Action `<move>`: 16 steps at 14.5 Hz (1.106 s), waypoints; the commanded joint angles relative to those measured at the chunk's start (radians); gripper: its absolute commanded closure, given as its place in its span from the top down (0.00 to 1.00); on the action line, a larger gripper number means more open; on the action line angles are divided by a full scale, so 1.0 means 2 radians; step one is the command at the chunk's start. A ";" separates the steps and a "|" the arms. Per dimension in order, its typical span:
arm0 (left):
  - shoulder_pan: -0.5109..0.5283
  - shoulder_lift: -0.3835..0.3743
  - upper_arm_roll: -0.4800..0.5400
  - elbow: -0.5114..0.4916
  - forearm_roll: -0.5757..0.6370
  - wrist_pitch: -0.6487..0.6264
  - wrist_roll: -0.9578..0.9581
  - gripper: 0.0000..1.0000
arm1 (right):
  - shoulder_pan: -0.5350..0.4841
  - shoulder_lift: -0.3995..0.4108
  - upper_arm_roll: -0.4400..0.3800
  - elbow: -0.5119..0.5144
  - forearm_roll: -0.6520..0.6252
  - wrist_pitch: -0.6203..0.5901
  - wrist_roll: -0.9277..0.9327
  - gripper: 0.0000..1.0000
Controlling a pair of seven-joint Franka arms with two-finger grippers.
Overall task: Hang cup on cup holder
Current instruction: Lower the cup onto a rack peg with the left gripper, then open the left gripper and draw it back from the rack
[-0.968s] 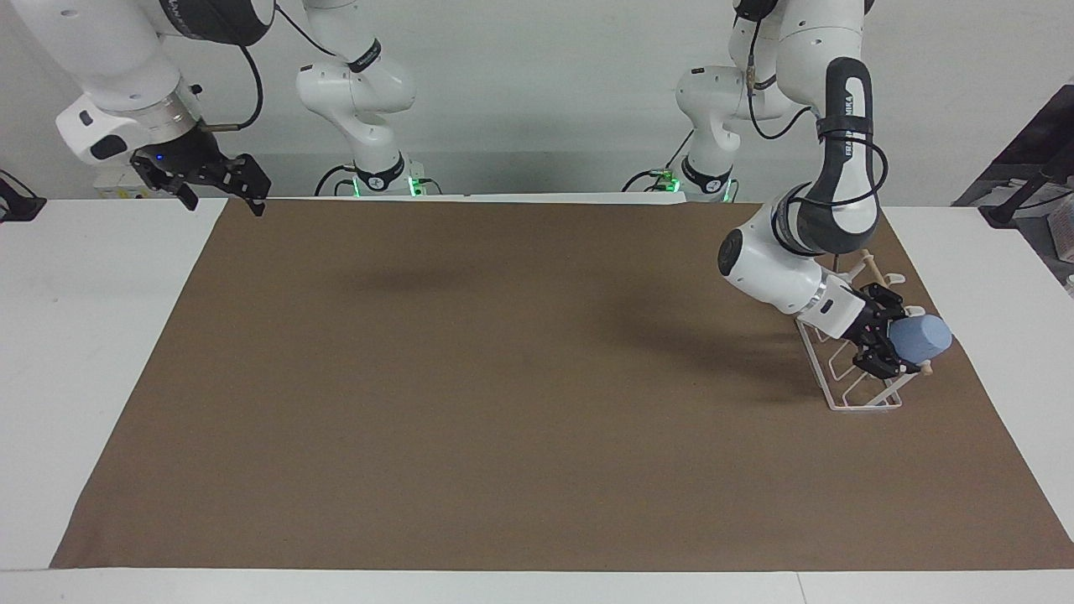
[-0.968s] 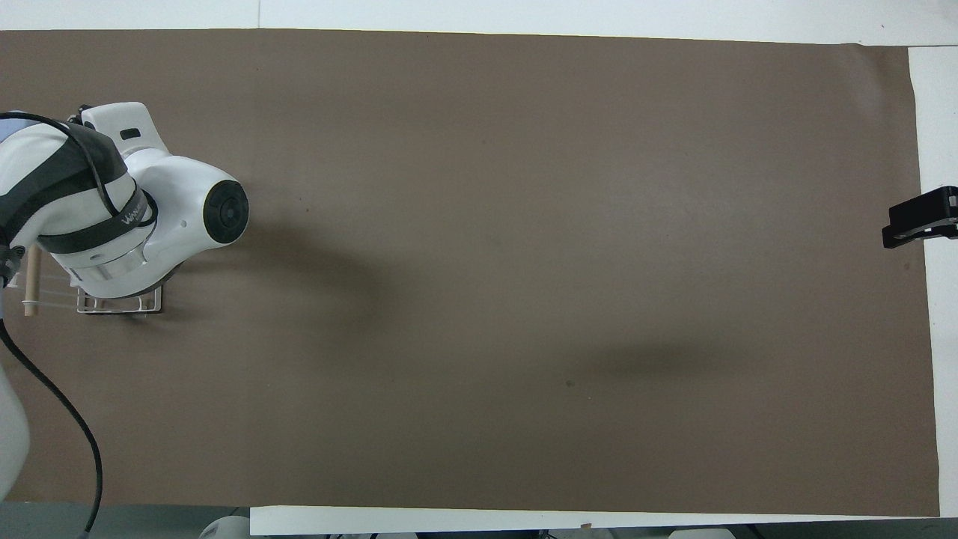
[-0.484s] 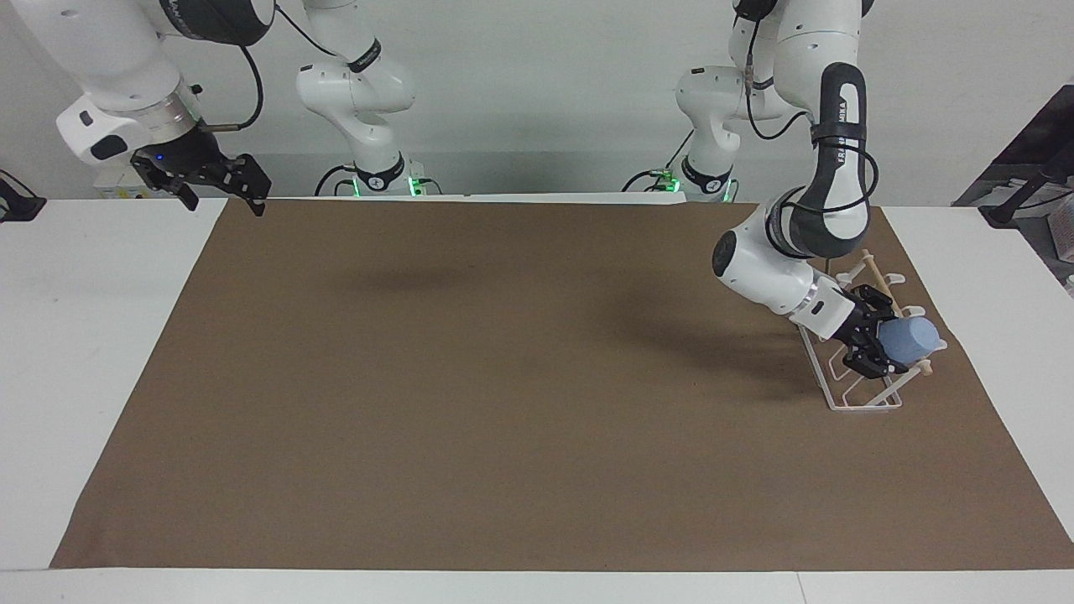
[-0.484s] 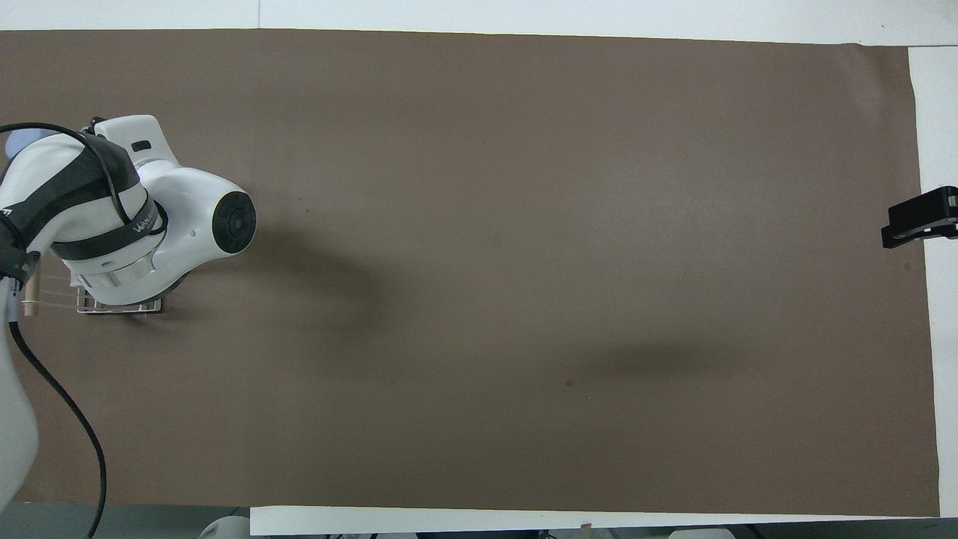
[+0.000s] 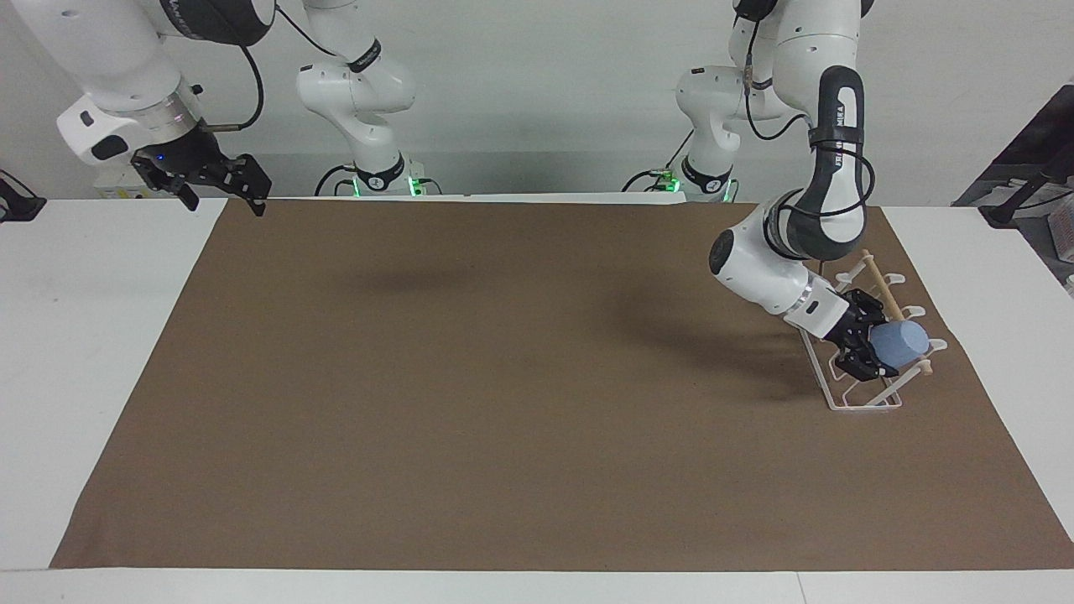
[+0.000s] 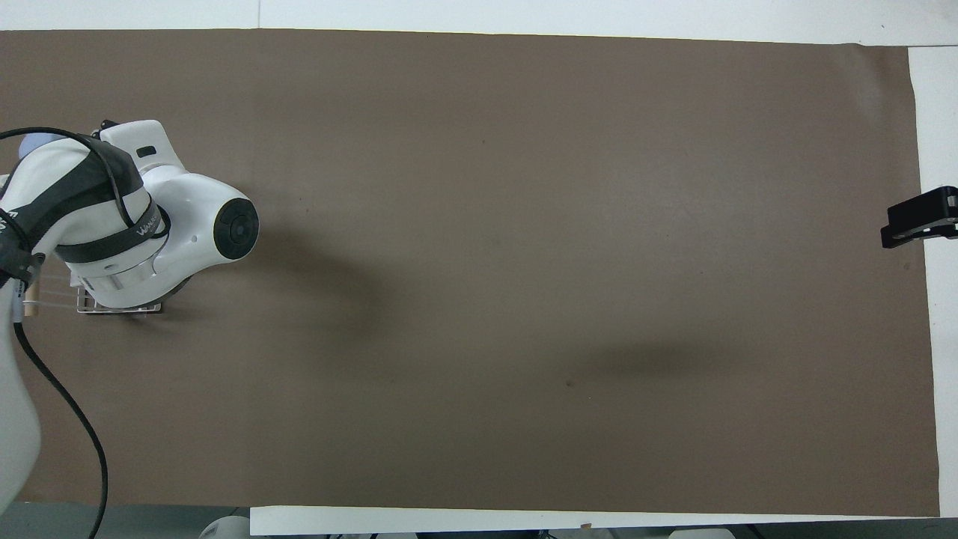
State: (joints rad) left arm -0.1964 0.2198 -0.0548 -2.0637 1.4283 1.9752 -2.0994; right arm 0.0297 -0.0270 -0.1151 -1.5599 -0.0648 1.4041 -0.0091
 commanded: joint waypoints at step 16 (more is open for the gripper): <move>0.005 -0.034 0.001 0.186 -0.441 -0.069 0.421 1.00 | -0.006 0.004 0.000 0.005 0.007 -0.004 -0.010 1.00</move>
State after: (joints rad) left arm -0.1981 0.1581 -0.0577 -1.7259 0.6607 1.8897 -1.3858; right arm 0.0294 -0.0269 -0.1152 -1.5599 -0.0647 1.4041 -0.0091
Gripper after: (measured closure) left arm 0.000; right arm 0.000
